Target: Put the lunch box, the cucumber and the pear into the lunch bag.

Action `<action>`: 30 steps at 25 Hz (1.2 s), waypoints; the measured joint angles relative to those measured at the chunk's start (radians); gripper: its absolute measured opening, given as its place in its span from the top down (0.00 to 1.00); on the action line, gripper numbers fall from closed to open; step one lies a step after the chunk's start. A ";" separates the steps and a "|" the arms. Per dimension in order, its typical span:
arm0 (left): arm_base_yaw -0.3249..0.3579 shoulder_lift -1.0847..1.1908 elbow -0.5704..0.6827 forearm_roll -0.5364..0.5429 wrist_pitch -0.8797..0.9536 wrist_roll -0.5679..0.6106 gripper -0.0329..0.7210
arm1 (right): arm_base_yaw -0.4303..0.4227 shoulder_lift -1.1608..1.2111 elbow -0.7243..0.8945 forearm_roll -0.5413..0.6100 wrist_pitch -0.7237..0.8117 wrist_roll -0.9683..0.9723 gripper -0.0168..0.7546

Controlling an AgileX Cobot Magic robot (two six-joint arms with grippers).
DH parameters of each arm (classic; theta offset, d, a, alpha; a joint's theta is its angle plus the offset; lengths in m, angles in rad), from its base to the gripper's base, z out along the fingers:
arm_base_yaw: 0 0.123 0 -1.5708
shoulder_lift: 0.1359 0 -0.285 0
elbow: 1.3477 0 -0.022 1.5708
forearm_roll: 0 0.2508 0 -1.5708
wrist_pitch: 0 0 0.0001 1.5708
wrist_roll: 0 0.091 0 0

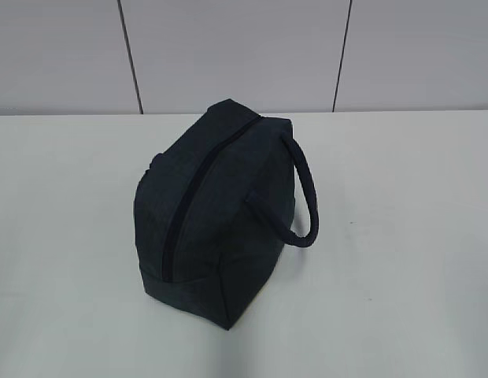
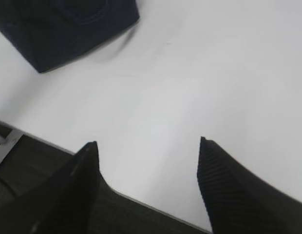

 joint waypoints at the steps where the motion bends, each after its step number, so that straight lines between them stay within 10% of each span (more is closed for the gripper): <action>1: 0.038 -0.001 0.000 0.000 0.000 0.000 0.53 | -0.027 -0.002 0.000 0.002 0.001 0.000 0.33; 10: 0.247 -0.004 0.001 -0.003 -0.001 0.000 0.57 | -0.145 -0.007 0.000 -0.011 0.000 0.000 0.33; 30: 0.267 -0.004 0.001 -0.003 -0.001 0.000 0.60 | -0.204 -0.007 0.000 -0.013 0.000 0.002 0.33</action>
